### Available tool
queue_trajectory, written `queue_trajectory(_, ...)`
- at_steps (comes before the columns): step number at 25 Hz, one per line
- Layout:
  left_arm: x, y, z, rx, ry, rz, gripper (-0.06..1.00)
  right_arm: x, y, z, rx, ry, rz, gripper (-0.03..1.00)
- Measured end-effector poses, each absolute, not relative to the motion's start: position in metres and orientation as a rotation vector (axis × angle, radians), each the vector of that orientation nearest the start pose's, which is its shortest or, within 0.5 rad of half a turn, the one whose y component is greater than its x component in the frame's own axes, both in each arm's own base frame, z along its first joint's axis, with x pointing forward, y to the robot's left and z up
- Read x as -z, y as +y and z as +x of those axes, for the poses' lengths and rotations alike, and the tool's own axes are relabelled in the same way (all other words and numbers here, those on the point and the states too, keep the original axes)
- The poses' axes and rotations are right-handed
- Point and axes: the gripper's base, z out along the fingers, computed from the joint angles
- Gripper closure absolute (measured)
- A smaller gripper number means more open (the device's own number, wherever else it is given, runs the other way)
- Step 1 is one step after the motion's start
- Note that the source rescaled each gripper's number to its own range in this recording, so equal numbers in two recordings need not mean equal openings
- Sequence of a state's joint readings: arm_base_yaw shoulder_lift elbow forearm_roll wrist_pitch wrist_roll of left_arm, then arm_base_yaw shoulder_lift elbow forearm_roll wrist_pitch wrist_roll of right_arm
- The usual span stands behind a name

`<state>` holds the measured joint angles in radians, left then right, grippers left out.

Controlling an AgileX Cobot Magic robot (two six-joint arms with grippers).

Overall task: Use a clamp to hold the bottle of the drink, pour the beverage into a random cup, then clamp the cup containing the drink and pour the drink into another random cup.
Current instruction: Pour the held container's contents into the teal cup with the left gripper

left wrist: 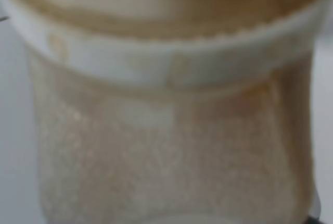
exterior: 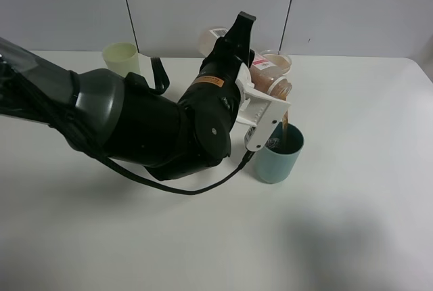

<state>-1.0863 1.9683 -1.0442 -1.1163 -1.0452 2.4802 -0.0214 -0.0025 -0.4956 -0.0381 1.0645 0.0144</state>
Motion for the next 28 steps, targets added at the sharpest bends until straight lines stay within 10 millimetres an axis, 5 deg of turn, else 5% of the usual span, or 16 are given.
queue_trajectory(28, -0.1899, -0.3108, 0.2419, -1.310, 0.831, 1.631, 0.93, -0.2758, -0.0029, -0.0050, 0.050, 2.049, 0.038, -0.03)
